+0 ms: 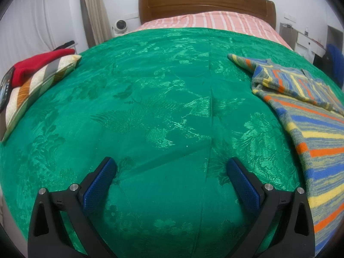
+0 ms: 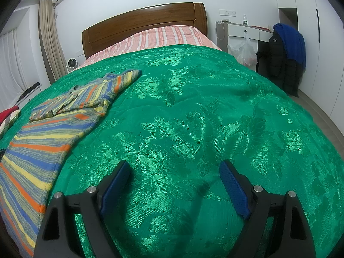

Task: Fold small clothes
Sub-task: 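Open the left gripper and lift it away from the sweater, then grasp the sweater hem with both grippers and lift it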

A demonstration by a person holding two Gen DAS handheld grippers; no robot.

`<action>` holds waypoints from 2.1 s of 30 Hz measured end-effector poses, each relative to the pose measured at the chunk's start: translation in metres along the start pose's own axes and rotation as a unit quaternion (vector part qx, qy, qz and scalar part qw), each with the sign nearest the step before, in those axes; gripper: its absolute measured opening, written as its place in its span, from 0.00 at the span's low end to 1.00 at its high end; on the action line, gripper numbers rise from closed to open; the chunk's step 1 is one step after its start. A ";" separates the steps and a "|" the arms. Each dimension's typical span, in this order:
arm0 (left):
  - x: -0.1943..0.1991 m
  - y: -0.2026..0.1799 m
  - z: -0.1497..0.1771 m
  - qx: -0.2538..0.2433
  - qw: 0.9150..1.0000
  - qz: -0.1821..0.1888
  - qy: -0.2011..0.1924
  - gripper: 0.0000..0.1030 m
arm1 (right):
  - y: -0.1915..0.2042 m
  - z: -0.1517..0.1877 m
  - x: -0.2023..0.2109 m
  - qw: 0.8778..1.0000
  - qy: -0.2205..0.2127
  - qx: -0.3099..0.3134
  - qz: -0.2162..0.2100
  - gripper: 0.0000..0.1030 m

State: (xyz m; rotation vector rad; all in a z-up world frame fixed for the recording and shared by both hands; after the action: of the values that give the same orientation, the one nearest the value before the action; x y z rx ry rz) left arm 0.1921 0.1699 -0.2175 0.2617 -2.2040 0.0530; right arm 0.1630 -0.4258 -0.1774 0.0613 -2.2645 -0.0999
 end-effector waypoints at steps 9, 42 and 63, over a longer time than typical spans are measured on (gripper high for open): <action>0.000 0.000 0.000 0.000 1.000 0.000 0.000 1.00 | 0.000 0.000 0.000 1.000 0.000 0.000 0.000 0.82; 0.085 -0.066 0.095 -0.177 0.950 0.151 0.207 0.57 | 0.104 0.067 0.072 0.937 0.282 0.085 -0.188 0.58; 0.116 -0.016 0.053 -0.070 0.926 0.291 0.229 0.02 | 0.094 0.058 0.097 0.934 0.264 0.022 -0.241 0.04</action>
State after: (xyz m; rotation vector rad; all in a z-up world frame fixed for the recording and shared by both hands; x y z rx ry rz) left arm 0.0864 0.1281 -0.1584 -0.4525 -1.7363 0.2558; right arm 0.0560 -0.3364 -0.1315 0.5986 -1.6715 -0.2596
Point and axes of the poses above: each gripper's, at about its wrist camera, not at the fingertips, and x roughly against the way its jaws point, y to its left, z to its underside, the point moved 2 cm from there along -x, roughly the way its jaws point, and after that the axes turned 9 degrees about y, right-handed, at the moved point
